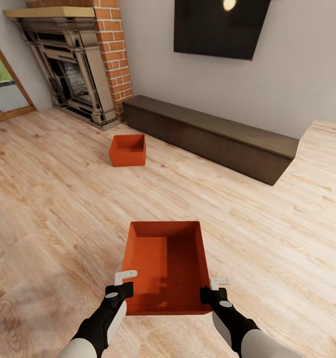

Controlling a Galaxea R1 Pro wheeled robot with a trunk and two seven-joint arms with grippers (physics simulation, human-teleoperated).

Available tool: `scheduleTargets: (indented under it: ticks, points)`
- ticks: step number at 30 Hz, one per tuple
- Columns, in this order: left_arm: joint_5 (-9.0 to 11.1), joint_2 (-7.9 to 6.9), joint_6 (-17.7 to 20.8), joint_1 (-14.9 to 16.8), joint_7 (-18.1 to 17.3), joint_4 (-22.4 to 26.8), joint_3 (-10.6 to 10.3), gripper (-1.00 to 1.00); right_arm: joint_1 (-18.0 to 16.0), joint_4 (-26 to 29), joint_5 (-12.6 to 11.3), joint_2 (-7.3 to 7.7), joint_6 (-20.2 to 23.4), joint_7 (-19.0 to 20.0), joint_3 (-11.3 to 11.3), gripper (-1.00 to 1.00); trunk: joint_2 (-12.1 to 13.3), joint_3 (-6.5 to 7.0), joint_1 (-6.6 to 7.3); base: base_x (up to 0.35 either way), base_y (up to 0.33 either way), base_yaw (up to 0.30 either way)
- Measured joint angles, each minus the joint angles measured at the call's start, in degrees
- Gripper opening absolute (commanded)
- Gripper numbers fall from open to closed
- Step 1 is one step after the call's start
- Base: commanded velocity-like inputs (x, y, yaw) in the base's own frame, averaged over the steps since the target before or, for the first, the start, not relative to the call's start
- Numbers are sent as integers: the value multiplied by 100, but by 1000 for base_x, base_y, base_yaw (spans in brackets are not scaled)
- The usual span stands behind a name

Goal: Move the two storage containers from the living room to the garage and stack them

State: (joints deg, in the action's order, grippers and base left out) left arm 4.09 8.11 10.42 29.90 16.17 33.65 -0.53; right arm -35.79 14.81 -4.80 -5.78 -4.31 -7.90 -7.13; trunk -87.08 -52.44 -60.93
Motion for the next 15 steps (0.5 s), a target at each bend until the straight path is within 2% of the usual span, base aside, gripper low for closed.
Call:
scheduleTargets:
  ticks: [15]
  points:
    - [9,-3,1,0,-1,-2,-2,-100,0,-2,-5,-1,0,0,-4,-100,602,269,330,0,0,0]
